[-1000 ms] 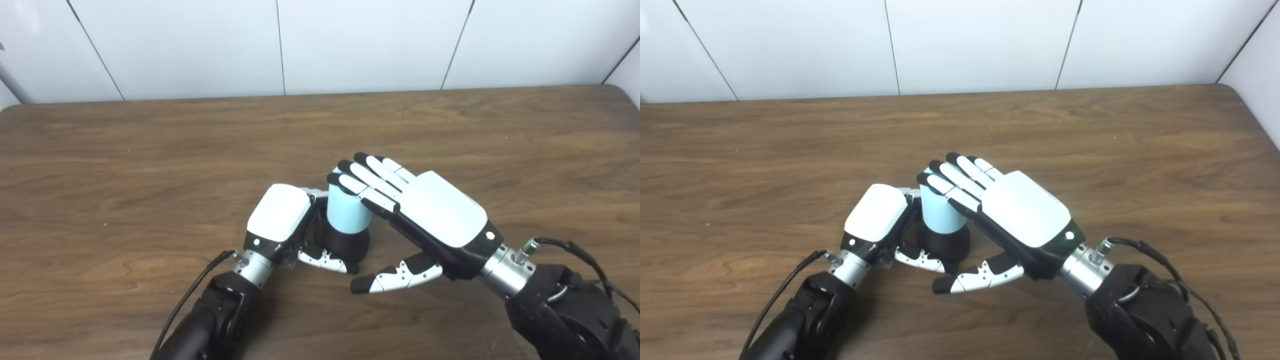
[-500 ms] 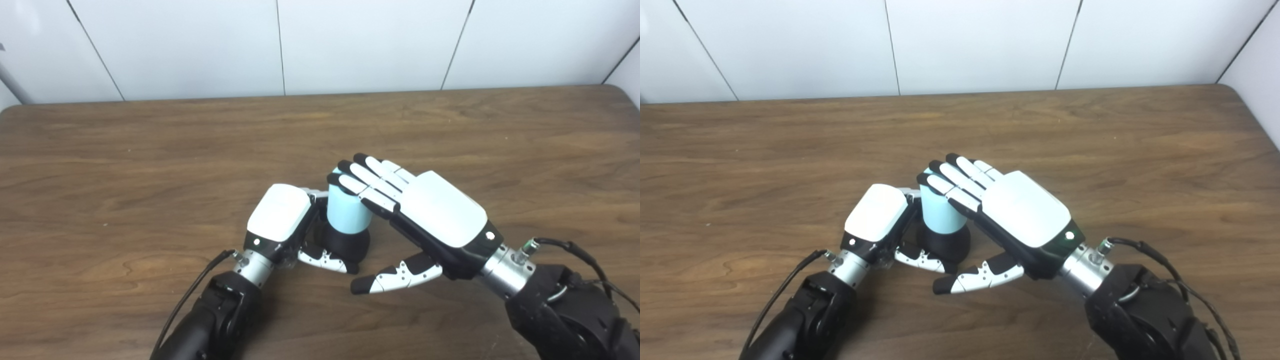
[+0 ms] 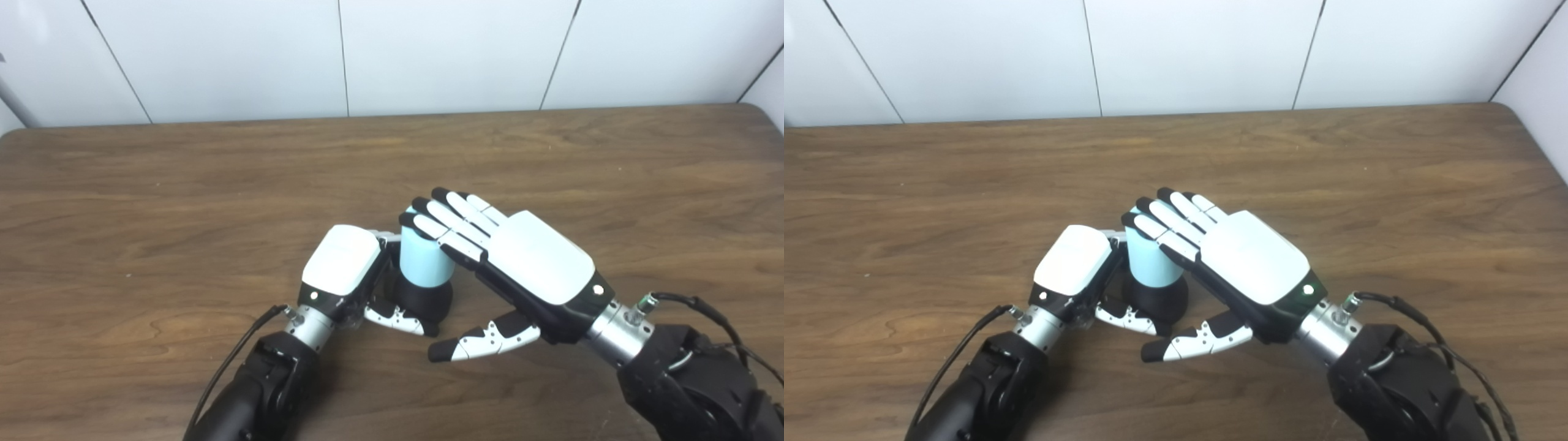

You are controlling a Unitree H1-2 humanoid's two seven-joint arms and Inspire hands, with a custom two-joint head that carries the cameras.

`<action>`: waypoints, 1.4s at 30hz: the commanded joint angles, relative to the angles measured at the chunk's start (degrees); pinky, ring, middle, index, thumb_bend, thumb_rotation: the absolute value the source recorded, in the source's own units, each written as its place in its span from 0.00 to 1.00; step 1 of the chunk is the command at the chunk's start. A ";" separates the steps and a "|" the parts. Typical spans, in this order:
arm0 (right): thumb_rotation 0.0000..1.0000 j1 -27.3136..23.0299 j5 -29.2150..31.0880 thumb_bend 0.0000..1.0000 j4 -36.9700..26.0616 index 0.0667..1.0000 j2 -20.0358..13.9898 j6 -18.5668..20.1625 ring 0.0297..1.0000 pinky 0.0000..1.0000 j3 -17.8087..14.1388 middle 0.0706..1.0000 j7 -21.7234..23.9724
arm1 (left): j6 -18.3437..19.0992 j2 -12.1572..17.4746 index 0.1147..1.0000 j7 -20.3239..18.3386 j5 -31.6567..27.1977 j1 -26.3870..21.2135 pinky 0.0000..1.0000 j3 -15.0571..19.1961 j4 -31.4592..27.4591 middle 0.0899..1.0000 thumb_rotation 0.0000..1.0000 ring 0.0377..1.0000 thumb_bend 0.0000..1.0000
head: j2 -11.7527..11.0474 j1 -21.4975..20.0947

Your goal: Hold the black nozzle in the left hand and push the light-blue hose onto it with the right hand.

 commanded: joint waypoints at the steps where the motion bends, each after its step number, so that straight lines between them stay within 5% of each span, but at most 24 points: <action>1: 0.92 3.38 -1.06 0.58 4.85 0.95 -3.08 0.64 1.00 0.99 2.69 0.96 7.79 | 3.94 2.16 0.38 -12.11 -0.17 5.22 0.40 -2.84 5.61 0.48 0.00 0.51 0.47 | 0.05 -0.04; 42: 0.91 -1.61 0.83 0.56 2.41 0.96 -1.23 3.61 1.00 0.99 1.47 0.97 6.81 | 4.62 1.95 0.42 -12.62 0.79 5.30 0.38 -3.59 5.51 0.46 0.00 0.50 0.48 | 0.14 -0.43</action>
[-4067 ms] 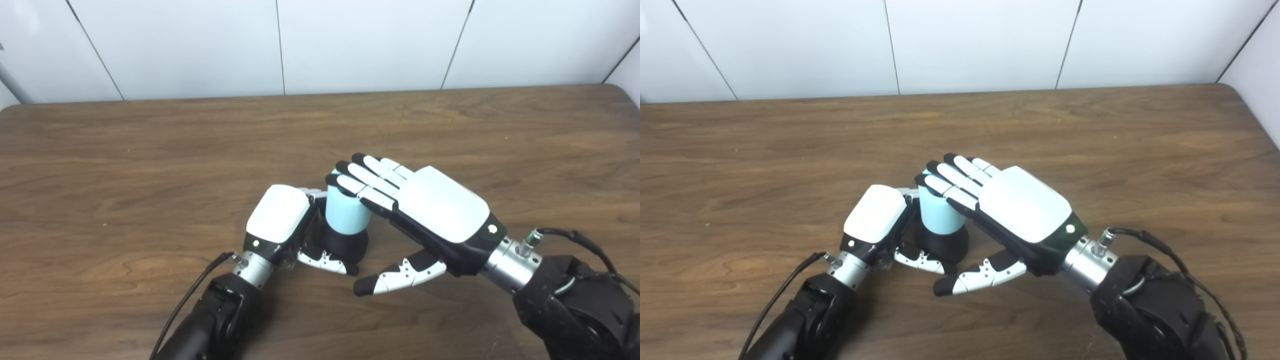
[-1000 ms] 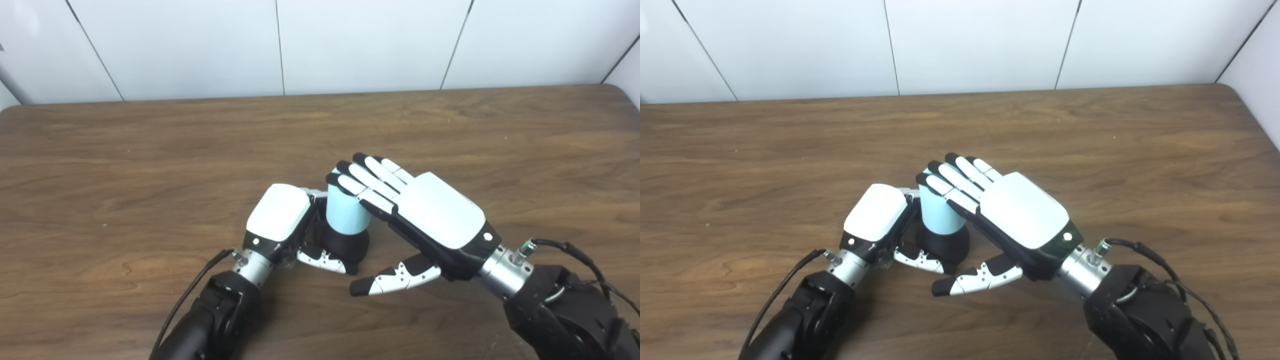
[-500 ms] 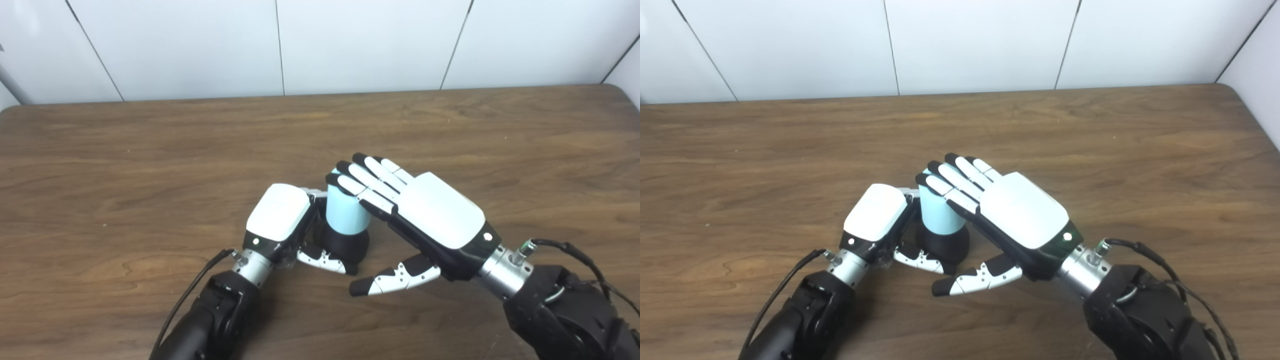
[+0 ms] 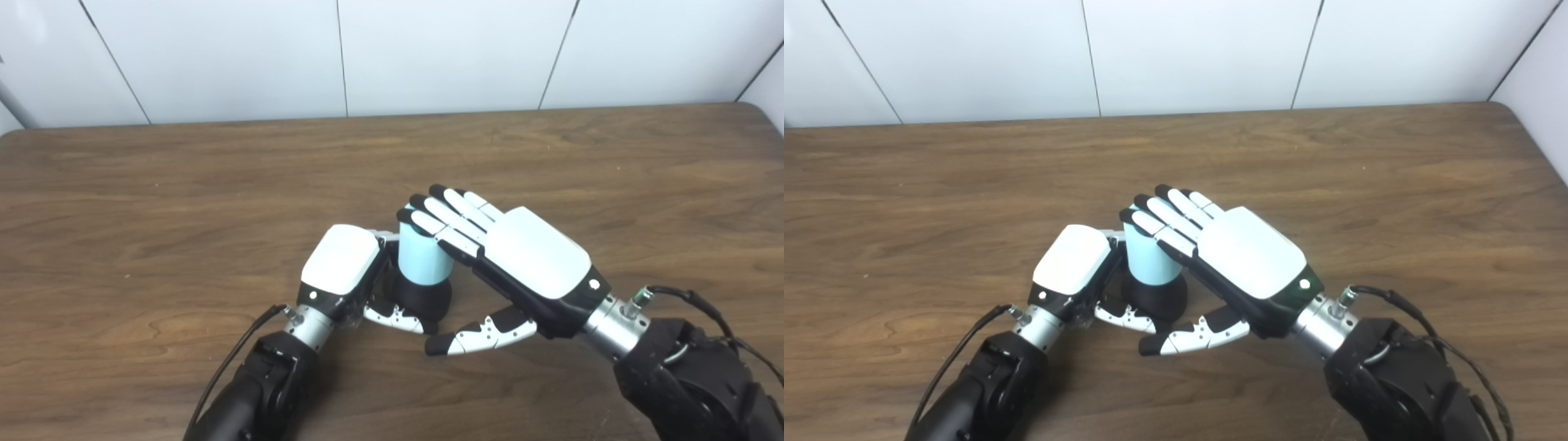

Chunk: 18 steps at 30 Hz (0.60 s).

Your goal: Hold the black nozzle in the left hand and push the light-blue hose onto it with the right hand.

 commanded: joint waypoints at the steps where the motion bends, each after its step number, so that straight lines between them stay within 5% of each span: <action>1: 0.91 0.28 0.24 0.56 1.66 0.96 -1.16 1.53 1.00 0.99 0.90 0.97 6.08 | 3.99 1.93 0.42 -12.50 0.80 5.24 0.38 -3.59 5.87 0.46 0.00 0.50 0.48 | 0.05 -0.08; 18: 1.00 -3.41 1.57 0.57 -6.55 0.98 -0.04 3.68 1.00 0.98 -1.03 0.98 9.96 | 4.36 1.97 0.41 -12.81 0.95 5.28 0.39 -3.71 5.65 0.47 0.00 0.51 0.48 | 0.24 0.13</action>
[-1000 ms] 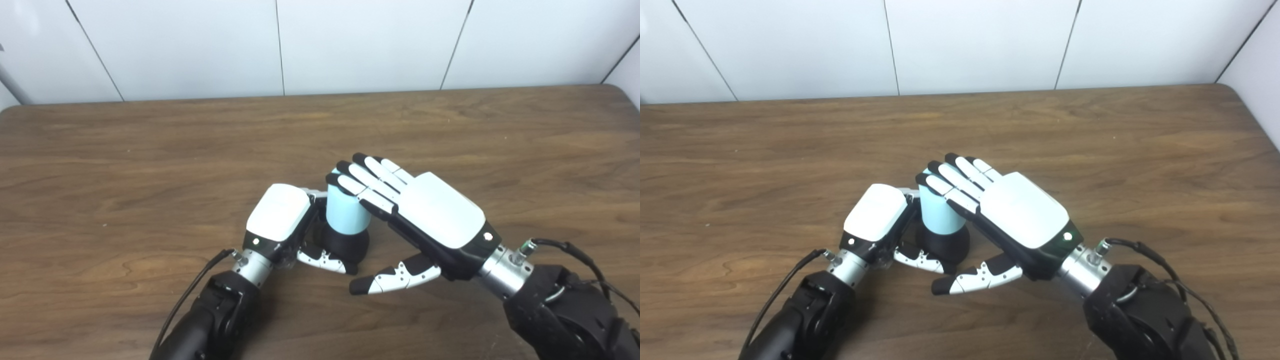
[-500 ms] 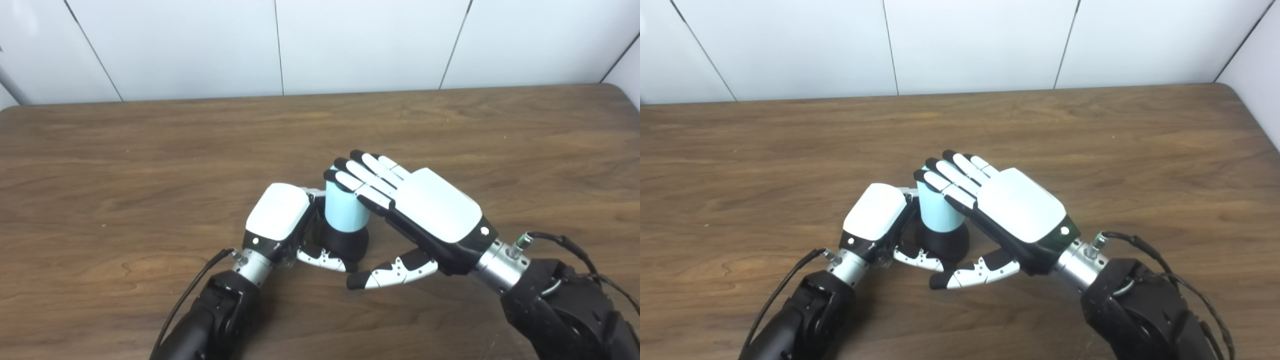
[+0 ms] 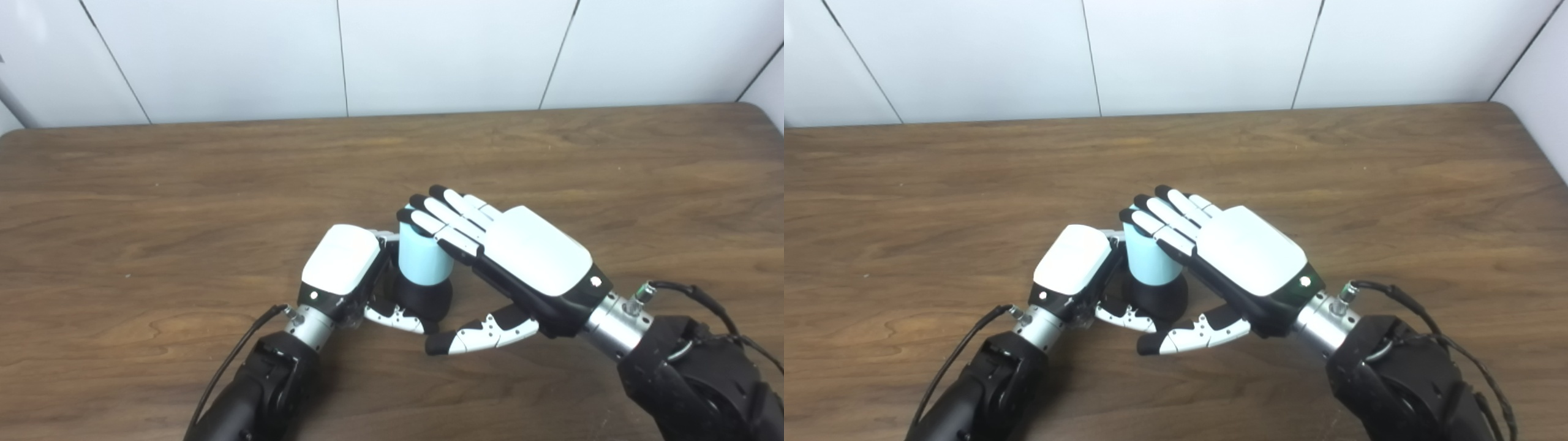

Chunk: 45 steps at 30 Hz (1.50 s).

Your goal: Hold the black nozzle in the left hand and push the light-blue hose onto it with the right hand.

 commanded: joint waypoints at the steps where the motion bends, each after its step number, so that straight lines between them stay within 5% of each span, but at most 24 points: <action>1: 1.00 -1.82 1.33 0.57 -3.75 0.98 -0.08 1.24 1.00 0.98 -0.69 0.98 3.71 | 4.18 1.96 0.41 -12.70 0.88 5.29 0.39 -3.57 5.82 0.47 0.00 0.50 0.48 | 0.04 -0.02; 15: 0.92 -3.60 1.39 0.58 -5.70 0.93 -0.19 0.04 0.99 0.94 -3.60 0.97 6.00 | 4.35 1.89 0.41 -12.81 0.99 5.25 0.40 -3.56 5.91 0.47 0.00 0.51 0.48 | 0.23 0.04; 32: 0.98 -5.57 1.60 0.60 -5.61 0.88 -0.32 0.19 0.99 0.93 -4.62 0.93 7.67 | 4.51 1.79 0.40 -13.12 0.79 5.04 0.40 -3.49 5.90 0.47 0.00 0.51 0.48 | 0.31 -0.07; 45: 0.98 -3.24 1.47 0.60 -3.91 0.77 -0.37 1.56 0.84 0.85 -2.62 0.81 10.03 | 4.20 1.62 0.42 -12.65 0.77 5.21 0.39 -3.56 5.60 0.46 0.00 0.50 0.48 | 0.66 0.18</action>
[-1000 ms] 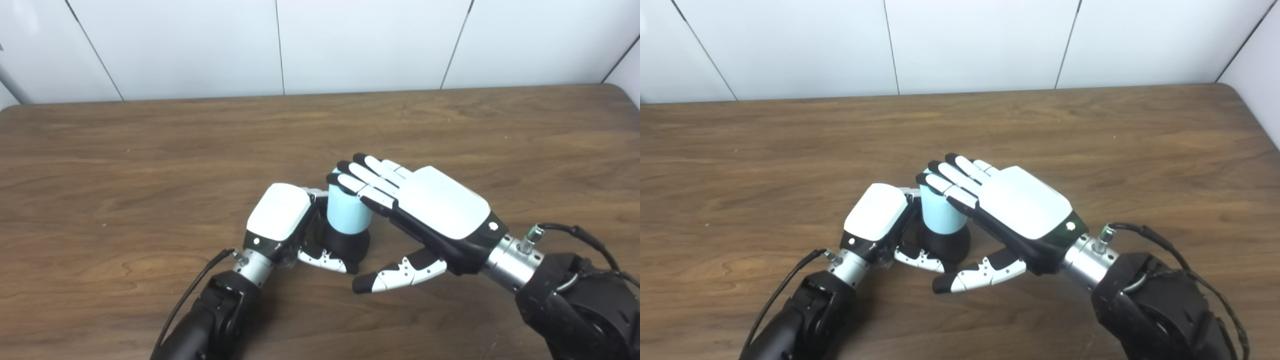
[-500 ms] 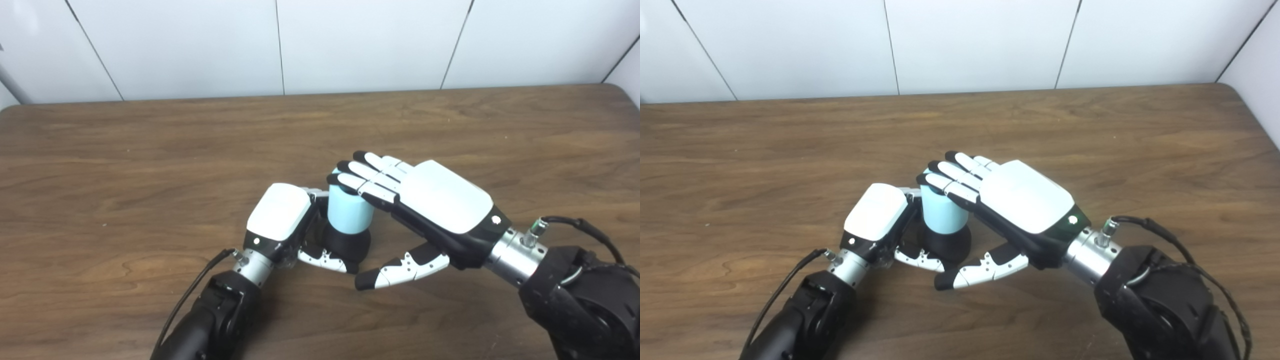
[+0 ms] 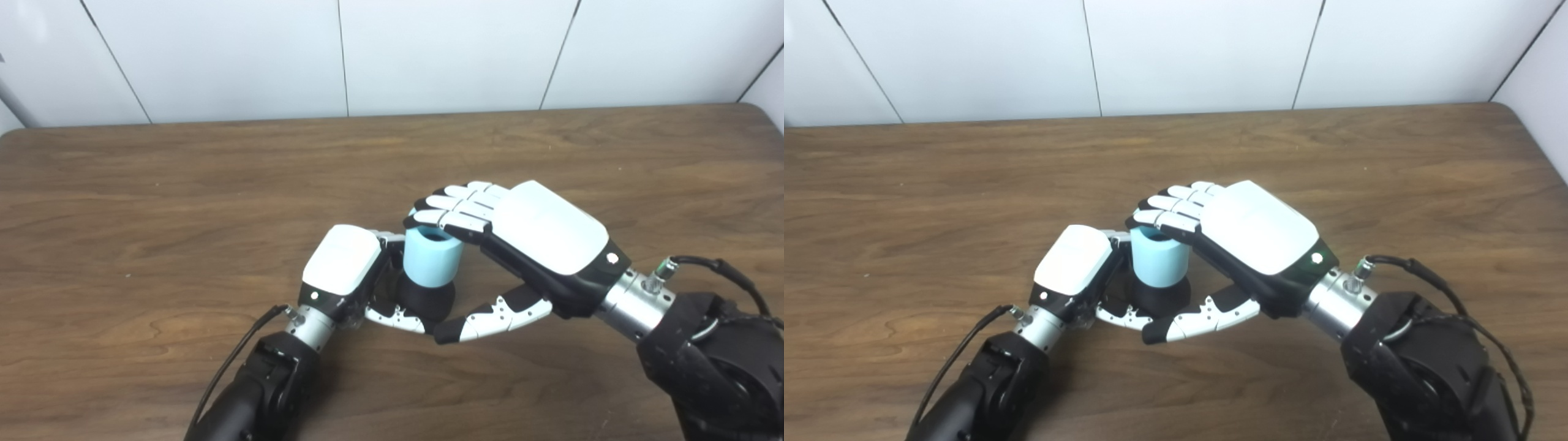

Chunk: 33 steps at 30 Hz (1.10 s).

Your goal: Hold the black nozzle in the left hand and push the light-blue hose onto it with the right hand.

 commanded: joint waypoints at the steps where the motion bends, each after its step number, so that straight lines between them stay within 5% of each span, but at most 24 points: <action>1: 0.97 1.80 0.91 0.60 -0.15 0.77 -0.84 0.37 0.83 0.85 1.30 0.80 3.68 | 4.12 1.67 0.42 -12.44 0.74 5.21 0.39 -3.50 5.80 0.45 0.00 0.50 0.48 | 0.07 0.06; 17: 0.94 8.10 0.92 0.59 1.80 0.78 -0.74 0.50 0.83 0.83 4.87 0.81 3.03 | 4.90 1.63 0.38 -13.50 0.90 5.56 0.40 -3.49 4.93 0.48 0.00 0.52 0.47 | 0.52 0.20; 33: 0.96 7.52 1.32 0.58 1.67 0.82 -0.99 1.05 0.86 0.86 4.89 0.85 0.73 | 4.68 1.81 0.38 -13.87 0.98 5.70 0.40 -3.13 4.87 0.47 0.00 0.52 0.47 | 0.68 -0.14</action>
